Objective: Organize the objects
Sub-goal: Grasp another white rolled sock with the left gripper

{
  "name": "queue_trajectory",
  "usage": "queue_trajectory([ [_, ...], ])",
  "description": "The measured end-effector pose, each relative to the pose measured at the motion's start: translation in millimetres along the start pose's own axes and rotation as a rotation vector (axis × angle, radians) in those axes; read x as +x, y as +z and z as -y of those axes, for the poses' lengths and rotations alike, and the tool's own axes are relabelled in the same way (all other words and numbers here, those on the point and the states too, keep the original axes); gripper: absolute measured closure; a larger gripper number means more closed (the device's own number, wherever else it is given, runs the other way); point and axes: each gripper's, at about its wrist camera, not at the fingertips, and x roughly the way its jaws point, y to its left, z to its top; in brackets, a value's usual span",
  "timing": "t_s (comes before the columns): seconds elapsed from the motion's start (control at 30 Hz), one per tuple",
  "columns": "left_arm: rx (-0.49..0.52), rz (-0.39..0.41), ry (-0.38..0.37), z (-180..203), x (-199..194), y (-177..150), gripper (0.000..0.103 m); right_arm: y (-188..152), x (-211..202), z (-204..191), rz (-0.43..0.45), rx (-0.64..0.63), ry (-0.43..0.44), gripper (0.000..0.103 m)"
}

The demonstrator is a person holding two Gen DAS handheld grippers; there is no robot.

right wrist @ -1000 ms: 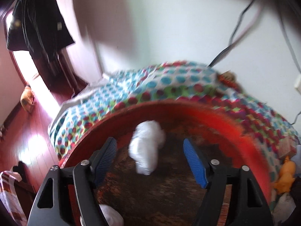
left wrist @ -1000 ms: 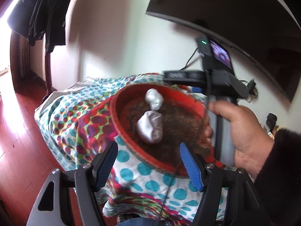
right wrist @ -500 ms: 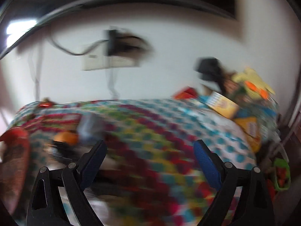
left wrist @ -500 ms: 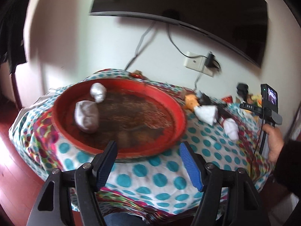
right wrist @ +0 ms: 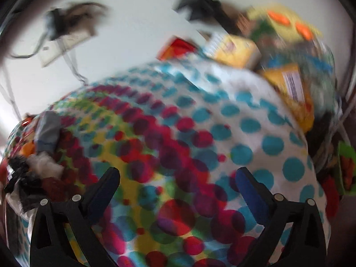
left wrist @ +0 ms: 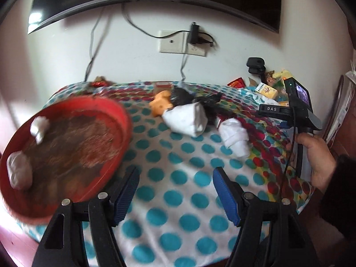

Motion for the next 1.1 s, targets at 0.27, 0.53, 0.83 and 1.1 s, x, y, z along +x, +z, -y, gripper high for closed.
queue_trajectory([
  [0.27,0.056,-0.058,-0.026,49.2,55.3,40.1,0.033,0.8,3.1,-2.6,-0.012,-0.015,-0.049,0.0],
  [0.53,0.075,-0.114,-0.036,107.5,105.4,48.8,0.033,2.5,0.6,2.1,-0.001,0.01,-0.016,0.0],
  [0.83,0.097,-0.146,0.02,119.2,108.9,49.5,0.079,2.6,-0.7,4.2,0.005,0.022,0.0,0.0],
  [1.1,0.125,-0.065,0.138,121.8,68.2,72.4,0.079,3.0,-0.7,4.4,0.006,0.024,0.003,0.0],
])
